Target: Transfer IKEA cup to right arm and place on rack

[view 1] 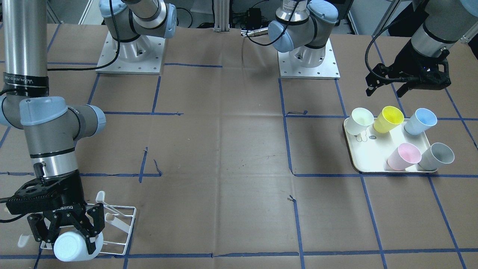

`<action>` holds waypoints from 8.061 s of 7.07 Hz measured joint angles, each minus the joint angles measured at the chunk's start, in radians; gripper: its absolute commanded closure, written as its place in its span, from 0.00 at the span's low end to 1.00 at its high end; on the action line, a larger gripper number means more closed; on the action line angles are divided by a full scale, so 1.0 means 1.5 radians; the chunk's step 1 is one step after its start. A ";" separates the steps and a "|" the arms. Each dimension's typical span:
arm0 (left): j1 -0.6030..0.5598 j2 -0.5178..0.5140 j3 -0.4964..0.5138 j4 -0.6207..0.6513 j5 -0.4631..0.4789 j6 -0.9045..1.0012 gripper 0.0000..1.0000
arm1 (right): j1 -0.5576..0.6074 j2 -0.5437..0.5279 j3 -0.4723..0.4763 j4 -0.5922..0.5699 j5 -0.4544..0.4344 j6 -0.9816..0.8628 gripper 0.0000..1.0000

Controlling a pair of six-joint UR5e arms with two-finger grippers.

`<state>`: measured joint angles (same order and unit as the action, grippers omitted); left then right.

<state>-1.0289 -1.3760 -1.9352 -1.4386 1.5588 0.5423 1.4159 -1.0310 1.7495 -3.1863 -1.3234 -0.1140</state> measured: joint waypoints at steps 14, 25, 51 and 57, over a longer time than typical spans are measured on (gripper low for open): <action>0.022 -0.092 -0.251 0.323 0.038 0.020 0.53 | 0.072 -0.308 0.182 0.006 0.069 0.494 0.00; -0.023 -0.085 0.034 0.073 -0.033 -0.008 1.00 | 0.133 -0.358 0.283 -0.118 0.064 1.076 0.00; -0.282 -0.342 -0.165 1.186 -0.770 -0.056 0.95 | 0.165 -0.240 0.267 -0.109 0.188 1.082 0.01; -0.283 -0.345 -0.166 1.197 -0.770 -0.057 0.95 | 0.235 -0.228 0.251 -0.097 0.162 1.158 0.02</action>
<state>-1.4527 -1.8929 -2.1838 0.3571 0.4034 0.4571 1.7681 -1.3728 2.1259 -3.3313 -1.0804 1.6229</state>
